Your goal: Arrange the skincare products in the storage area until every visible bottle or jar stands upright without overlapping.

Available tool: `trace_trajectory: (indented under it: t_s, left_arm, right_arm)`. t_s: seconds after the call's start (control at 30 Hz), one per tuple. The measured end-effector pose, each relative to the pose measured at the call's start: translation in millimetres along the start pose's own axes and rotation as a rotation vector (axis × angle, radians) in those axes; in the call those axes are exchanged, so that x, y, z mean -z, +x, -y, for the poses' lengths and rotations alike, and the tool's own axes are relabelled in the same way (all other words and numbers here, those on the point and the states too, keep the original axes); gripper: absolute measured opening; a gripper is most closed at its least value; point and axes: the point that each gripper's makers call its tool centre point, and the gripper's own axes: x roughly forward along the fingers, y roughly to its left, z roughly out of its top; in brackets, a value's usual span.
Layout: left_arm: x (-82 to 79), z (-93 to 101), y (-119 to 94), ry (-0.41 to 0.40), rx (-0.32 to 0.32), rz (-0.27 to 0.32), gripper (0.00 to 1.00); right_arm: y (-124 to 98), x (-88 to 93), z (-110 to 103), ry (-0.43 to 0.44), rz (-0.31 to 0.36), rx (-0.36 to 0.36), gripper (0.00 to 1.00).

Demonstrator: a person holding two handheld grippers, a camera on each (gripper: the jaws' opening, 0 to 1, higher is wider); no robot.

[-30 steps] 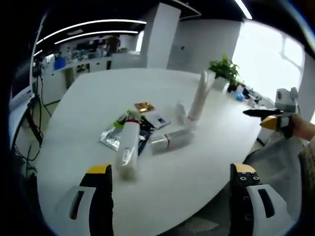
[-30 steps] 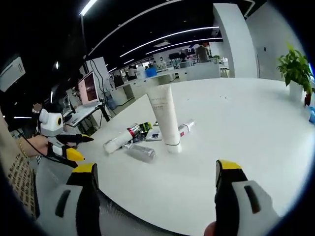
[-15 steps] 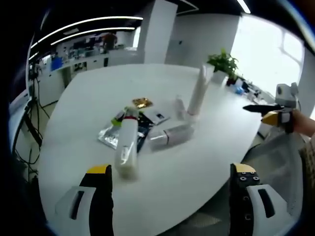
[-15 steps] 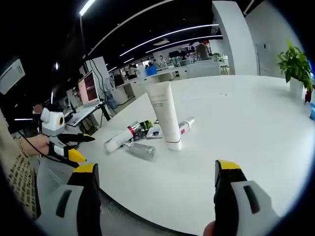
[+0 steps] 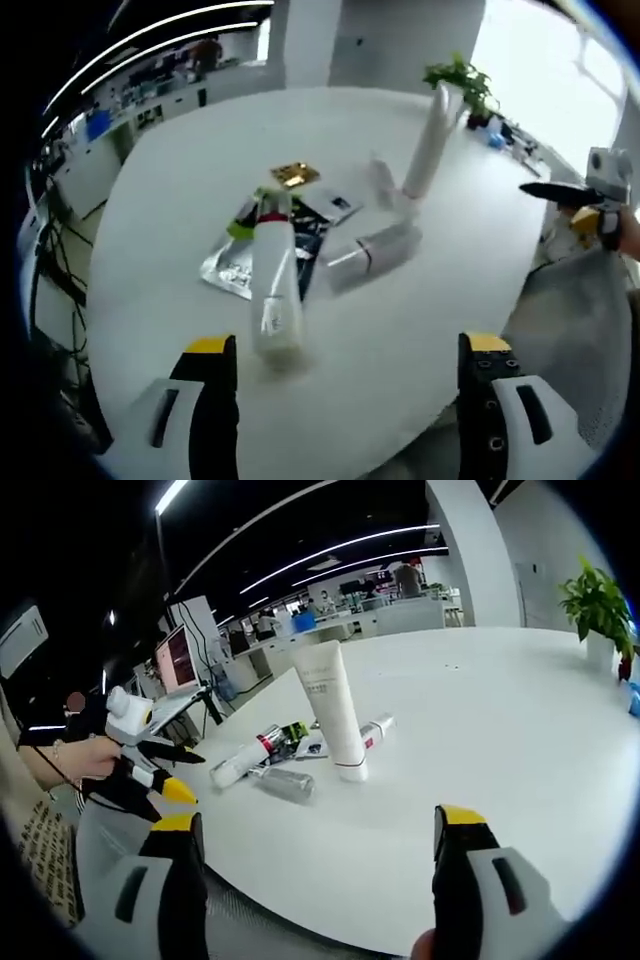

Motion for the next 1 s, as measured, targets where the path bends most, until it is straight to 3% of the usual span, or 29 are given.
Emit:
trace_trajectory:
  t_s: [0.2, 0.3, 0.47, 0.8, 1.0]
  left_arm:
    - [-6.4, -12.4, 11, 0.047, -0.010, -0.078, 0.82]
    - [-5.5, -23.5, 17, 0.063, -0.031, -0.142, 0.71]
    - [-14.7, -27.5, 29, 0.066, -0.016, -0.159, 0.66]
    - [-22.5, -45.9, 49, 0.131, -0.062, -0.282, 0.42]
    - [-24.7, -50.2, 58, 0.132, -0.064, -0.319, 0.38]
  right_arm:
    - [2, 3.0, -2, -0.024, -0.021, -0.003, 0.95]
    - [3, 3.9, -1, -0.040, -0.028, 0.006, 0.95]
    - [2, 3.5, 1, -0.039, -0.026, 0.017, 0.95]
    - [2, 3.8, 6, -0.012, -0.022, 0.033, 0.95]
    - [2, 4.7, 7, -0.011, -0.028, 0.043, 0.95]
